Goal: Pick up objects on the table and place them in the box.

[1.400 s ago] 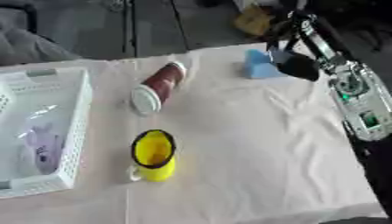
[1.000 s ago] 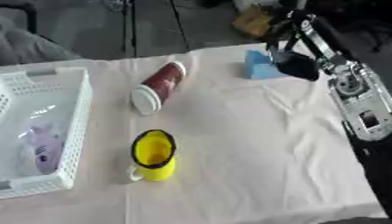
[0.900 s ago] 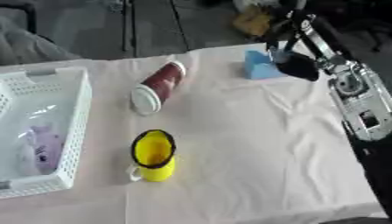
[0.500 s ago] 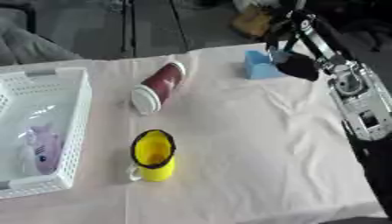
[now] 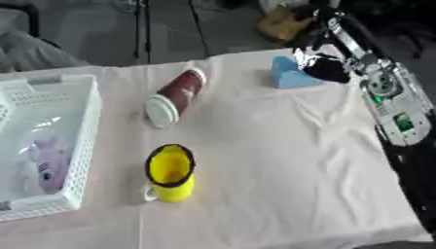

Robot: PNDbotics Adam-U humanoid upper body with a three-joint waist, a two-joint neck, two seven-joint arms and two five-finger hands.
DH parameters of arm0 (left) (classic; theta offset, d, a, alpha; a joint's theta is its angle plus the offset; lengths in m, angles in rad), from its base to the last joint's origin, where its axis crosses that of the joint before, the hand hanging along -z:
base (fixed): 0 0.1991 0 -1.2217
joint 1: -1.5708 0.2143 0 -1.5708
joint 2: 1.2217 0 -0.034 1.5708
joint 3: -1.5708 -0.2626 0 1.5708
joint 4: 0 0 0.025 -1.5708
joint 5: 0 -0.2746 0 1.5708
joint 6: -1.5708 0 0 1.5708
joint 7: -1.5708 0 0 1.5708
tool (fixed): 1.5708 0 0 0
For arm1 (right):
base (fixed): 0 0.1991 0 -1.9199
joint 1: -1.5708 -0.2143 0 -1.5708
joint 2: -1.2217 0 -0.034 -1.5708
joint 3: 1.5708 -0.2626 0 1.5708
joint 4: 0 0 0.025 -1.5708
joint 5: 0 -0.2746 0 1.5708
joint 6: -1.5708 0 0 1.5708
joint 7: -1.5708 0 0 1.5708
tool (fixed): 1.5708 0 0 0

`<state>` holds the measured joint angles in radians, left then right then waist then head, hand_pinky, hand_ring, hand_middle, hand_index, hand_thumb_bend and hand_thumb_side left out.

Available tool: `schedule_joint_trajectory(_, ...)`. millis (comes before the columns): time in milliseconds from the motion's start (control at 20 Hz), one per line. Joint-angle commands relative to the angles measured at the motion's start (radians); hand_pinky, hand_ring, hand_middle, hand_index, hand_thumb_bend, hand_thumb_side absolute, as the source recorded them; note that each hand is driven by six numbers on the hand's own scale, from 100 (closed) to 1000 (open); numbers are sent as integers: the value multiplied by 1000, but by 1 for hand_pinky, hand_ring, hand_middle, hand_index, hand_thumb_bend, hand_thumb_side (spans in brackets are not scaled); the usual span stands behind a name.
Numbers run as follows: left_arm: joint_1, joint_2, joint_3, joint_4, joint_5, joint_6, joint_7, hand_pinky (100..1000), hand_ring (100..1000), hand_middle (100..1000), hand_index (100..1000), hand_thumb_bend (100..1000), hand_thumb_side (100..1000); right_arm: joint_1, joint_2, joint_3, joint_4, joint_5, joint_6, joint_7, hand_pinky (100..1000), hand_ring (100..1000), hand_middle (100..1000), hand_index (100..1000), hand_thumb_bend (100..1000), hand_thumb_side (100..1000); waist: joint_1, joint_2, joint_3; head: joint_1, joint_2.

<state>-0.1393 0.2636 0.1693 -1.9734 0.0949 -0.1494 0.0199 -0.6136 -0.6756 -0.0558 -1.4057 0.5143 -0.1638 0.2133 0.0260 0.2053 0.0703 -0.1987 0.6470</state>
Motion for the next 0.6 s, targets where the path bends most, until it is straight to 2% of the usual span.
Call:
schedule_joint_trajectory(50,-4,22,2,-18,-4,0,-4,307,786,786,796,304,874,-65,-64,9,119,98,-42,72,818,931,930,959,166,141,-6,-15,7,-8,-11)
schedule_joint_trajectory(100,-4,23,0,-17,-4,0,-6,307,786,786,796,304,874,-89,-69,14,168,137,-57,103,818,931,930,959,166,141,-8,-15,10,-10,-13)
schedule_joint_trajectory(150,-4,24,-1,-17,-3,0,-7,307,786,786,796,303,875,-110,-71,15,208,172,-73,125,894,975,957,957,222,122,-10,-15,13,-12,-15)
schedule_joint_trajectory(200,-4,26,-2,-17,-3,0,-9,307,786,786,796,303,875,-132,-71,16,251,212,-86,149,894,975,957,957,222,122,-13,-15,16,-14,-17)
schedule_joint_trajectory(250,-4,27,-2,-17,-3,0,-10,306,786,786,796,303,876,-152,-69,15,289,248,-98,167,954,1000,977,957,260,100,-17,-14,19,-15,-18)
schedule_joint_trajectory(300,-4,28,-2,-16,-4,0,-10,306,786,786,796,303,876,-172,-65,14,325,282,-109,184,954,1000,977,957,260,100,-20,-14,22,-17,-19)
schedule_joint_trajectory(350,-4,29,-3,-16,-4,1,-11,305,787,786,796,302,879,-189,-62,12,356,311,-119,196,1000,1000,996,963,303,100,-23,-13,25,-18,-21)
schedule_joint_trajectory(600,-6,35,-5,-16,-6,2,-15,303,785,785,795,301,881,-263,-42,-3,471,439,-135,215,1000,1000,1000,969,349,100,-38,-6,41,-24,-27)
